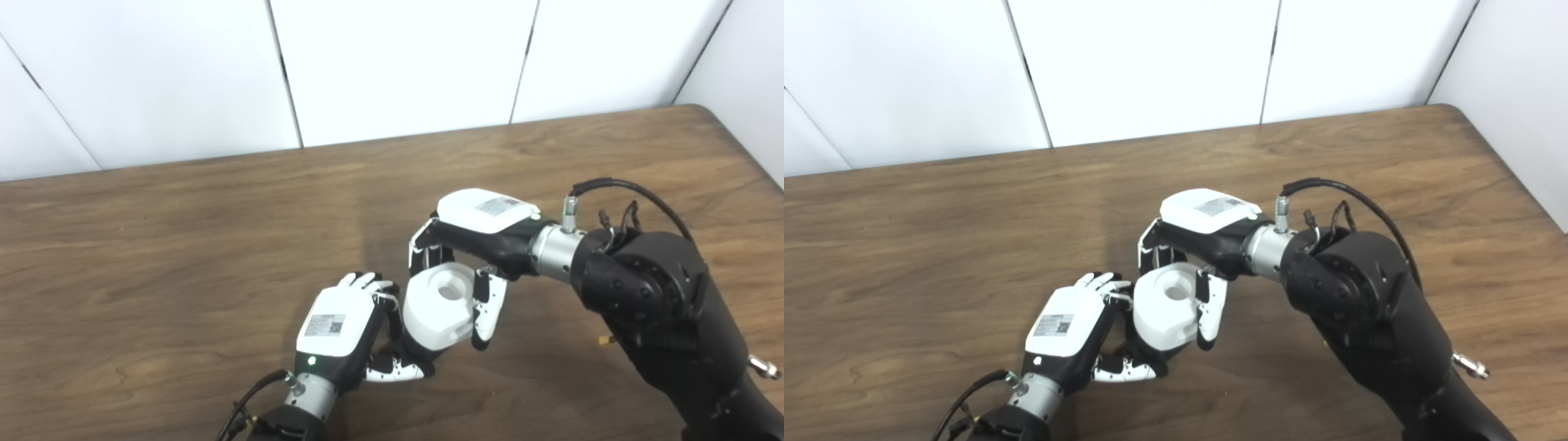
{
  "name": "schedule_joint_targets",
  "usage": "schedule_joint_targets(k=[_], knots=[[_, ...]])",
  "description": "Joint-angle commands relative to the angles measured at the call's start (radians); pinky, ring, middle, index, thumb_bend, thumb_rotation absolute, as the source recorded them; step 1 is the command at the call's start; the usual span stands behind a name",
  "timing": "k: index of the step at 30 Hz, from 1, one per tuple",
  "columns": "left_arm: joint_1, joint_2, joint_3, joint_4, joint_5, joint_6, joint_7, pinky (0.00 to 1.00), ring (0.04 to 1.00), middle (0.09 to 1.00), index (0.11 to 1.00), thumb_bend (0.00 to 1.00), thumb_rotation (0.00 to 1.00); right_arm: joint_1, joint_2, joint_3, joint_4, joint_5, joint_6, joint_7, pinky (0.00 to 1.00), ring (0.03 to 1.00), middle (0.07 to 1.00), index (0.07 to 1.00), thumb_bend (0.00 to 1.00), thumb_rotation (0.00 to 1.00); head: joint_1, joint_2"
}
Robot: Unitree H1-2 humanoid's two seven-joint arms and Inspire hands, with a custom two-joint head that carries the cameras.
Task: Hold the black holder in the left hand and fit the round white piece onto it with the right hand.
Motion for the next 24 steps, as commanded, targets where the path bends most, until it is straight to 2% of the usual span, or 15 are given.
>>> schedule_joint_targets(k=[1, 8, 15, 24], knots=[[0.016, 0.001, -0.030, 0.074, 0.024, 0.010, -0.080, 0.93, 0.889, 0.802, 0.490, 0.52, 0.07, -0.029, 0.004, -0.010, -0.028, -0.002, -0.005, -0.012, 0.92, 0.465, 0.457, 0.520, 0.52, 0.00, -0.001, 0.001], [0.020, -0.002, -0.030, 0.066, 0.023, 0.012, -0.082, 0.94, 0.891, 0.802, 0.490, 0.52, 0.07, -0.007, 0.016, 0.003, -0.025, -0.031, -0.025, -0.030, 0.93, 0.492, 0.444, 0.514, 0.52, 0.00, 0.001, 0.005], [0.016, -0.003, -0.035, 0.066, 0.033, 0.011, -0.083, 0.92, 0.884, 0.797, 0.491, 0.52, 0.07, 0.029, 0.021, 0.002, -0.021, -0.030, -0.067, -0.059, 0.93, 0.475, 0.445, 0.523, 0.52, 0.00, 0.003, 0.006], [0.014, -0.006, -0.035, 0.061, 0.038, 0.013, -0.091, 0.92, 0.886, 0.798, 0.491, 0.52, 0.07, 0.037, 0.039, 0.015, -0.018, -0.043, -0.063, -0.052, 0.93, 0.473, 0.444, 0.529, 0.52, 0.00, 0.004, 0.010]])
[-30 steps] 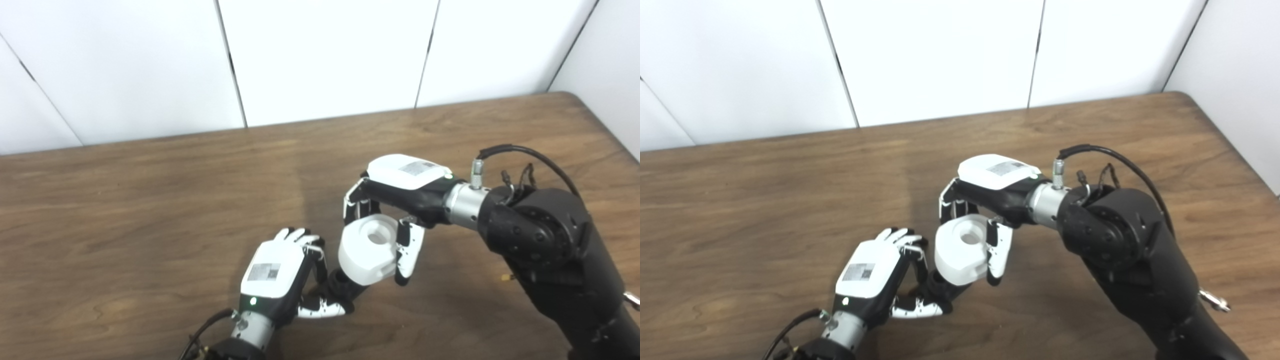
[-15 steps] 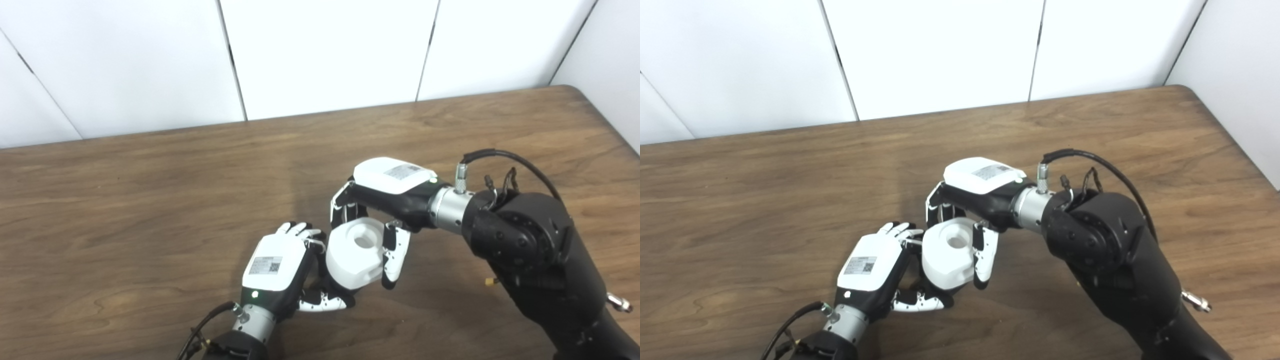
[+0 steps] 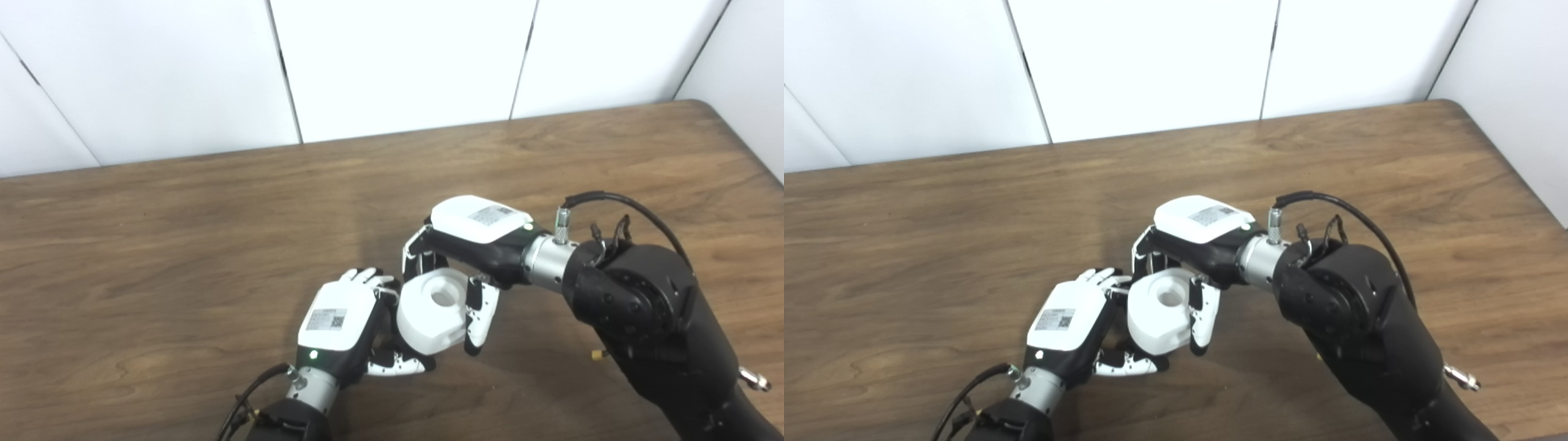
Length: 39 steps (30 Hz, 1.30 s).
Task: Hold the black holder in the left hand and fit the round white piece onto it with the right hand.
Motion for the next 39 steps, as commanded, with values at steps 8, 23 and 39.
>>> schedule_joint_targets(k=[8, 23, 39], knots=[[0.019, -0.006, -0.031, 0.055, 0.030, 0.015, -0.088, 0.92, 0.886, 0.798, 0.490, 0.52, 0.07, 0.002, 0.028, 0.010, -0.011, -0.019, -0.022, -0.017, 0.95, 0.480, 0.448, 0.522, 0.52, 0.00, 0.002, 0.003], [0.022, -0.015, -0.031, 0.045, 0.040, 0.023, -0.098, 0.93, 0.883, 0.797, 0.490, 0.52, 0.07, -0.002, 0.066, 0.054, 0.001, -0.052, -0.043, -0.011, 0.91, 0.484, 0.442, 0.524, 0.52, 0.00, 0.004, 0.010], [0.024, -0.017, -0.029, 0.034, 0.046, 0.024, -0.111, 0.93, 0.885, 0.797, 0.491, 0.52, 0.07, 0.019, 0.081, 0.081, 0.012, -0.105, -0.102, -0.005, 0.91, 0.481, 0.429, 0.532, 0.52, 0.00, 0.003, 0.016]])
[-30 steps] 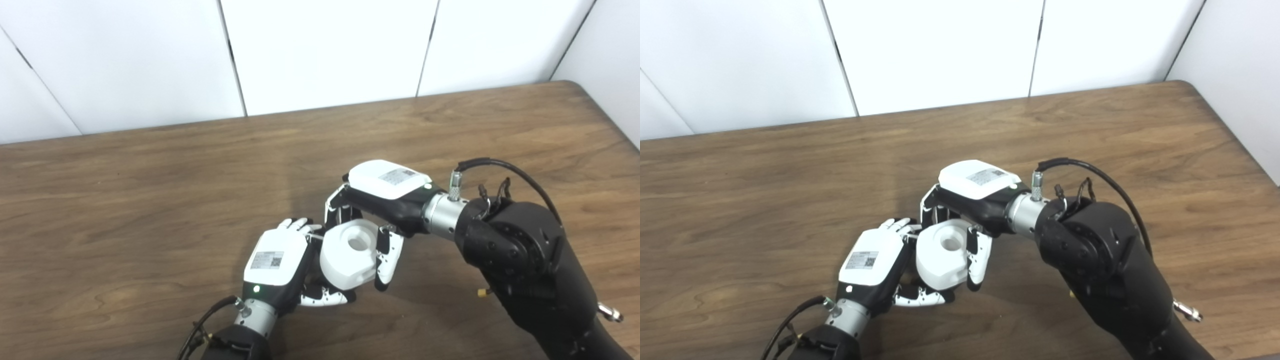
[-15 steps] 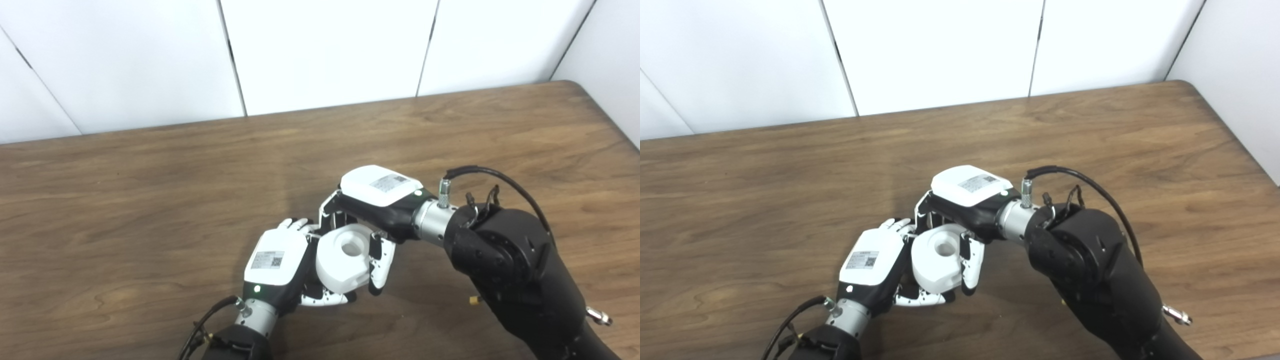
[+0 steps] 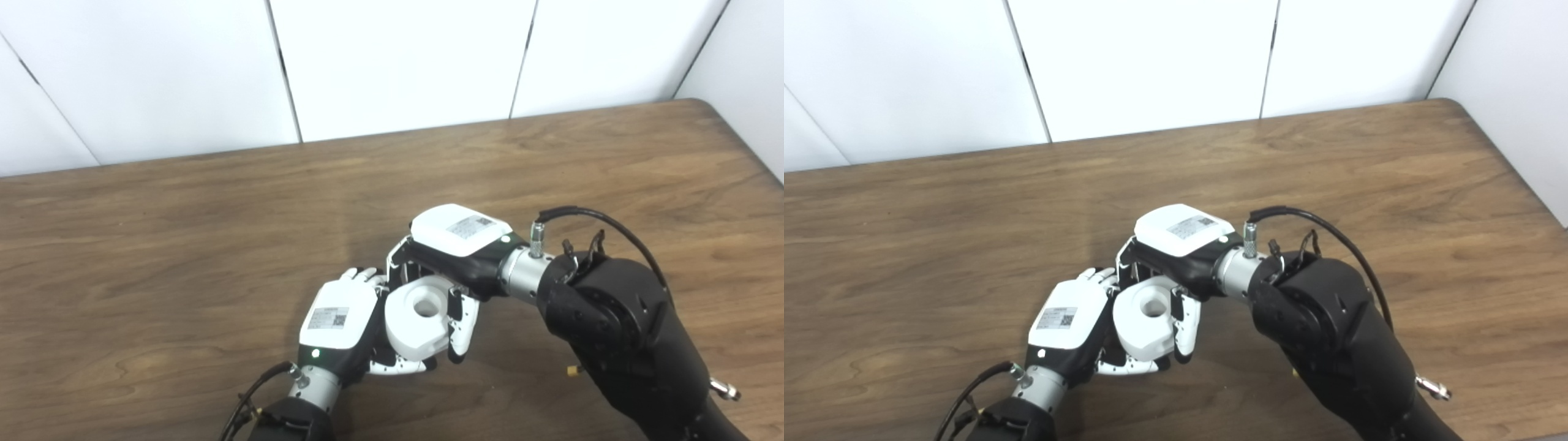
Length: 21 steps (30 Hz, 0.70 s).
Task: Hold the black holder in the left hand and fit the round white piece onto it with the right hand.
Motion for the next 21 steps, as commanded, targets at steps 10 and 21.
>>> schedule_joint_targets(k=[10, 21], knots=[[0.029, -0.004, -0.028, 0.026, 0.025, 0.013, -0.090, 0.93, 0.881, 0.793, 0.490, 0.52, 0.07, 0.018, 0.011, 0.013, 0.013, 0.004, -0.063, -0.012, 0.91, 0.464, 0.434, 0.538, 0.52, 0.00, 0.002, 0.007], [0.029, -0.003, -0.027, 0.021, 0.021, 0.016, -0.096, 0.93, 0.884, 0.795, 0.491, 0.52, 0.07, 0.041, 0.019, 0.006, 0.035, -0.027, -0.066, -0.014, 0.92, 0.560, 0.456, 0.531, 0.52, 0.00, -0.001, 0.010]])
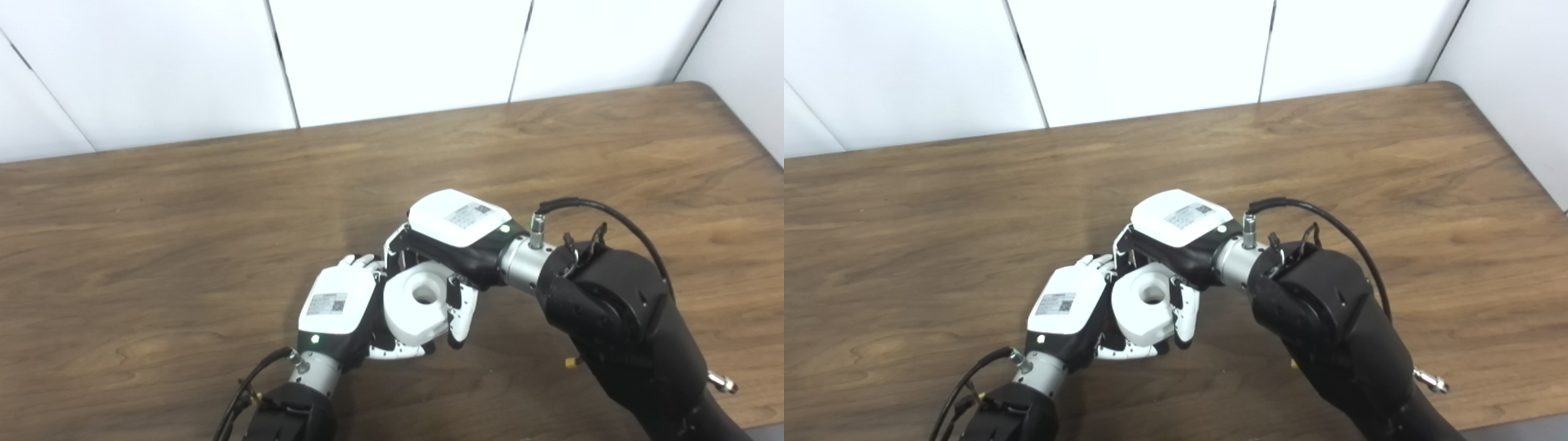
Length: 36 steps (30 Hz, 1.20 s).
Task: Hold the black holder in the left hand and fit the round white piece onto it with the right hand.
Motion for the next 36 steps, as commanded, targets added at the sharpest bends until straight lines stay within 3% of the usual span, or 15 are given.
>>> schedule_joint_targets(k=[1, 2, 3, 4, 7, 16, 29, 36], knots=[[0.022, 0.002, -0.027, 0.034, 0.013, -0.001, -0.078, 0.93, 0.884, 0.795, 0.490, 0.52, 0.07, 0.013, 0.005, 0.012, 0.036, -0.005, -0.023, 0.005, 0.92, 0.591, 0.552, 0.513, 0.52, 0.07, -0.003, -0.001], [0.021, 0.002, -0.027, 0.035, 0.013, 0.000, -0.078, 0.93, 0.883, 0.794, 0.490, 0.52, 0.07, 0.014, 0.005, 0.011, 0.038, -0.005, -0.024, 0.003, 0.92, 0.619, 0.624, 0.503, 0.52, 0.11, -0.003, -0.001], [0.020, 0.002, -0.027, 0.036, 0.013, 0.000, -0.078, 0.93, 0.884, 0.796, 0.490, 0.52, 0.07, 0.013, 0.004, 0.010, 0.040, -0.005, -0.025, 0.003, 0.91, 0.634, 0.660, 0.576, 0.72, 0.10, -0.004, -0.002], [0.020, 0.001, -0.028, 0.037, 0.014, 0.000, -0.079, 0.93, 0.885, 0.797, 0.490, 0.52, 0.07, 0.013, 0.004, 0.009, 0.039, -0.006, -0.024, 0.005, 0.91, 0.644, 0.690, 0.625, 0.84, 0.11, -0.004, -0.002], [0.016, 0.002, -0.030, 0.041, 0.018, 0.001, -0.082, 0.93, 0.886, 0.800, 0.490, 0.52, 0.07, 0.013, 0.007, 0.003, 0.038, -0.007, -0.019, 0.008, 0.93, 0.646, 0.706, 0.665, 0.94, 0.16, -0.006, -0.004], [0.010, -0.005, -0.030, 0.053, 0.021, 0.002, -0.082, 0.93, 0.884, 0.799, 0.490, 0.52, 0.08, -0.002, 0.006, -0.017, 0.032, 0.011, -0.008, 0.041, 0.96, 0.789, 0.787, 0.756, 1.00, 0.25, -0.007, -0.008], [0.003, -0.005, -0.031, 0.065, 0.027, -0.002, -0.075, 0.92, 0.882, 0.799, 0.490, 0.52, 0.08, -0.028, -0.009, -0.018, 0.031, 0.027, -0.010, 0.083, 0.96, 0.888, 0.885, 0.824, 1.00, 0.29, -0.013, -0.014], [0.000, -0.003, -0.036, 0.074, 0.032, -0.009, -0.062, 0.91, 0.873, 0.797, 0.491, 0.52, 0.08, -0.054, -0.009, -0.039, 0.011, 0.047, 0.022, 0.116, 0.97, 0.904, 0.914, 0.833, 1.00, 0.30, -0.016, -0.020]])
